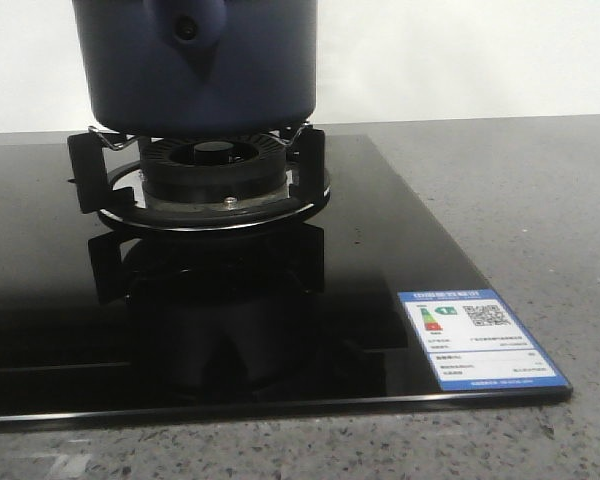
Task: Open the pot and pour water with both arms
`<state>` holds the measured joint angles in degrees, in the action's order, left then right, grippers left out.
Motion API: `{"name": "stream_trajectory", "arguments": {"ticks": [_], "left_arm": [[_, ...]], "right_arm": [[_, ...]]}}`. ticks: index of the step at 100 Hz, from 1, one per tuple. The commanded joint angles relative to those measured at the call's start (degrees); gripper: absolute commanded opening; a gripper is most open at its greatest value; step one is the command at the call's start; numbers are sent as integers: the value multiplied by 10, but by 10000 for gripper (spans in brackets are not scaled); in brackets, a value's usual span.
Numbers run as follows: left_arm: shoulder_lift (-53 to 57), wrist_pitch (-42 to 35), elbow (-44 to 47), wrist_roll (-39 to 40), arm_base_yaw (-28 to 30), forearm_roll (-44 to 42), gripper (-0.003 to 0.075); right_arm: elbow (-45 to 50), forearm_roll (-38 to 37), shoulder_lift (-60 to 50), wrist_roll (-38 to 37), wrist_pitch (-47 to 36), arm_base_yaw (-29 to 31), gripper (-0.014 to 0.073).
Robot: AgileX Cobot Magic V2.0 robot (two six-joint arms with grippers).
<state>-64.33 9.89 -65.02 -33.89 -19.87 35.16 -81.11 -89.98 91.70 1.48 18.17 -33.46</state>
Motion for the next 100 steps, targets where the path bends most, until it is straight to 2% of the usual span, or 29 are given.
{"name": "stream_trajectory", "arguments": {"ticks": [1, 12, 27, 40, 54, 67, 84, 93, 100], "left_arm": [[15, -48, -23, 2, 1, 5, 347], [15, -48, -23, 2, 1, 5, 347], [15, -48, -23, 2, 1, 5, 347], [15, -48, -23, 2, 1, 5, 347], [15, -48, -23, 2, 1, 5, 347], [15, -48, -23, 2, 1, 5, 347], [15, -48, -23, 2, 1, 5, 347], [15, -48, -23, 2, 1, 5, 347], [15, -48, -23, 2, 1, 5, 347]], "right_arm": [[-23, -18, -31, -102, 28, 1, 286], [-23, -16, -45, -248, 48, 2, 286], [-21, 9, -73, -424, 41, 34, 286], [-3, 18, -103, -573, -40, 93, 286], [39, 18, -140, -672, -149, 166, 286], [101, 20, -171, -725, -254, 244, 286], [191, 77, -194, -726, -426, 355, 286], [233, 122, -194, -700, -500, 417, 286], [275, 174, -194, -649, -552, 457, 286]]}}
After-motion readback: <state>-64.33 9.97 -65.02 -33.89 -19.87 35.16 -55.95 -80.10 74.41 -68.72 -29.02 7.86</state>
